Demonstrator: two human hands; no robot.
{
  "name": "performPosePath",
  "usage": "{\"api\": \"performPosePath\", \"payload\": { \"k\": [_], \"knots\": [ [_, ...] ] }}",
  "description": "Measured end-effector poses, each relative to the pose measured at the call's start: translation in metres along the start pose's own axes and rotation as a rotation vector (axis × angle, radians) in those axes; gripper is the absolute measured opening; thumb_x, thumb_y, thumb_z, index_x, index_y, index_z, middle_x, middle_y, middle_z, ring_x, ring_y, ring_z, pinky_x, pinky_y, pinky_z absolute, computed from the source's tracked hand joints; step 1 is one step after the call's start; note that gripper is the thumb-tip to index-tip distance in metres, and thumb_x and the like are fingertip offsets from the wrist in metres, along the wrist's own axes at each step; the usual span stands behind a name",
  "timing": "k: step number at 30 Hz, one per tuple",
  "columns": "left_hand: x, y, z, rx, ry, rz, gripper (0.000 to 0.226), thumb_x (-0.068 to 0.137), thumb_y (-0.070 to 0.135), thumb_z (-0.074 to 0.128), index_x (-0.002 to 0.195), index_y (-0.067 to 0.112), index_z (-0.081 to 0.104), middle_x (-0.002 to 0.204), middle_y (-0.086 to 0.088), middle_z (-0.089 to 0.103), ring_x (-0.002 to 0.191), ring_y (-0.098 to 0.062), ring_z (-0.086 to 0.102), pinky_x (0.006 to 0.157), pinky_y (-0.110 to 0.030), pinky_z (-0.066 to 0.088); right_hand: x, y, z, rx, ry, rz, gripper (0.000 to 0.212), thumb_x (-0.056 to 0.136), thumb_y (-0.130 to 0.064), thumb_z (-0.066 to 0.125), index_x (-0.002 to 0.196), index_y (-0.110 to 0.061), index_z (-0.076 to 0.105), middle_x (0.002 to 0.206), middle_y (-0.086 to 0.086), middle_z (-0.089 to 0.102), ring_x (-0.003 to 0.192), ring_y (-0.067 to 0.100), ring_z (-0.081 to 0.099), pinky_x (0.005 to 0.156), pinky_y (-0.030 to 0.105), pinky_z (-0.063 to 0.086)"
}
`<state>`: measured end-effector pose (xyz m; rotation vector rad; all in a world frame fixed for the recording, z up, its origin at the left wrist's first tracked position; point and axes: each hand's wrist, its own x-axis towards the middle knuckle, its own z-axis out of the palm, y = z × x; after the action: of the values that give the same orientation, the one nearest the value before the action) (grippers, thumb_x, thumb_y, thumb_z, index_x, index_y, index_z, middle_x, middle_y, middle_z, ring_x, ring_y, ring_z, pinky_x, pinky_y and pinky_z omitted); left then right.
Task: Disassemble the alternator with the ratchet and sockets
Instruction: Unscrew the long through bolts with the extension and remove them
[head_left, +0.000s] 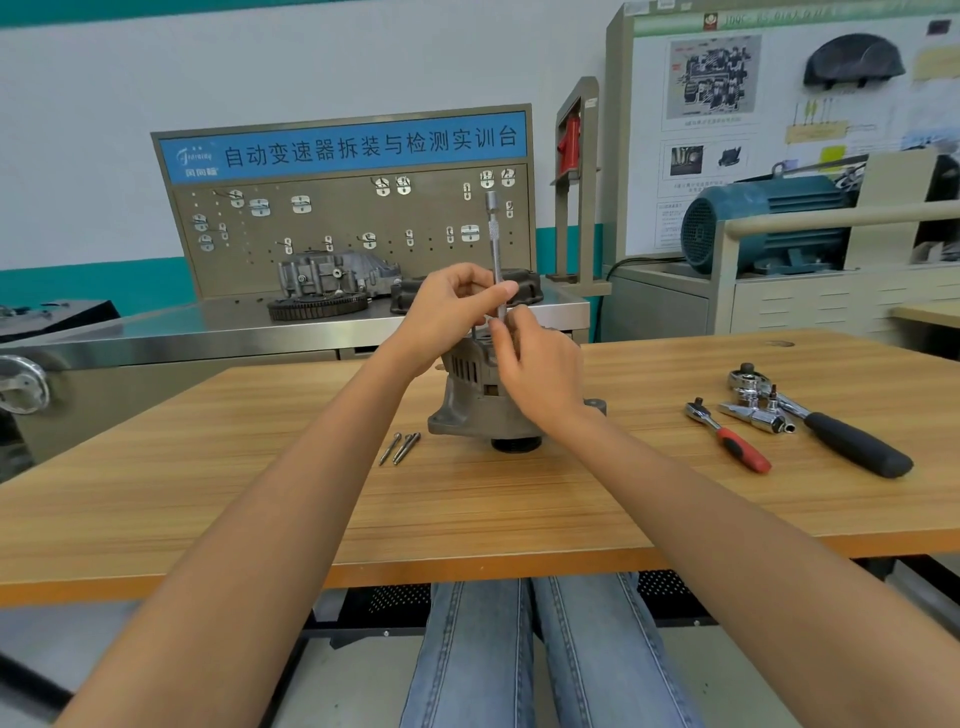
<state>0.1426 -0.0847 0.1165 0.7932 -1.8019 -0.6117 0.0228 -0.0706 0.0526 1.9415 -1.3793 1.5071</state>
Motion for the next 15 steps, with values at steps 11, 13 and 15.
{"api": "performPosePath", "payload": {
  "k": [11, 13, 15],
  "knots": [
    [-0.0030, 0.0018, -0.0040, 0.010, -0.049, 0.002, 0.015, 0.095, 0.017, 0.057, 0.106, 0.020, 0.068, 0.091, 0.009, 0.069, 0.075, 0.008, 0.063, 0.065, -0.009, 0.047, -0.0009, 0.0002, -0.0022, -0.021, 0.000, -0.022, 0.030, 0.101, -0.025, 0.038, 0.092, -0.008, 0.061, 0.064, -0.002, 0.050, 0.057, 0.019, 0.050, 0.055, 0.028, 0.027],
    [-0.0038, 0.0027, -0.0040, 0.011, -0.045, 0.009, 0.009, 0.094, 0.019, 0.060, 0.098, 0.023, 0.068, 0.087, 0.009, 0.068, 0.072, 0.008, 0.063, 0.064, -0.009, 0.047, -0.0015, -0.0002, -0.0017, -0.001, 0.008, -0.022, 0.030, 0.100, -0.025, 0.040, 0.090, -0.009, 0.062, 0.063, -0.003, 0.050, 0.056, 0.018, 0.050, 0.054, 0.029, 0.030],
    [-0.0038, 0.0028, -0.0031, 0.003, -0.026, 0.006, 0.003, 0.092, 0.020, 0.064, 0.090, 0.022, 0.066, 0.082, 0.007, 0.066, 0.067, 0.007, 0.061, 0.064, -0.012, 0.048, -0.0016, -0.0005, -0.0013, 0.027, 0.015, -0.013, 0.028, 0.099, -0.029, 0.044, 0.086, -0.010, 0.060, 0.061, -0.006, 0.047, 0.055, 0.016, 0.048, 0.054, 0.029, 0.030]
  ]
}}
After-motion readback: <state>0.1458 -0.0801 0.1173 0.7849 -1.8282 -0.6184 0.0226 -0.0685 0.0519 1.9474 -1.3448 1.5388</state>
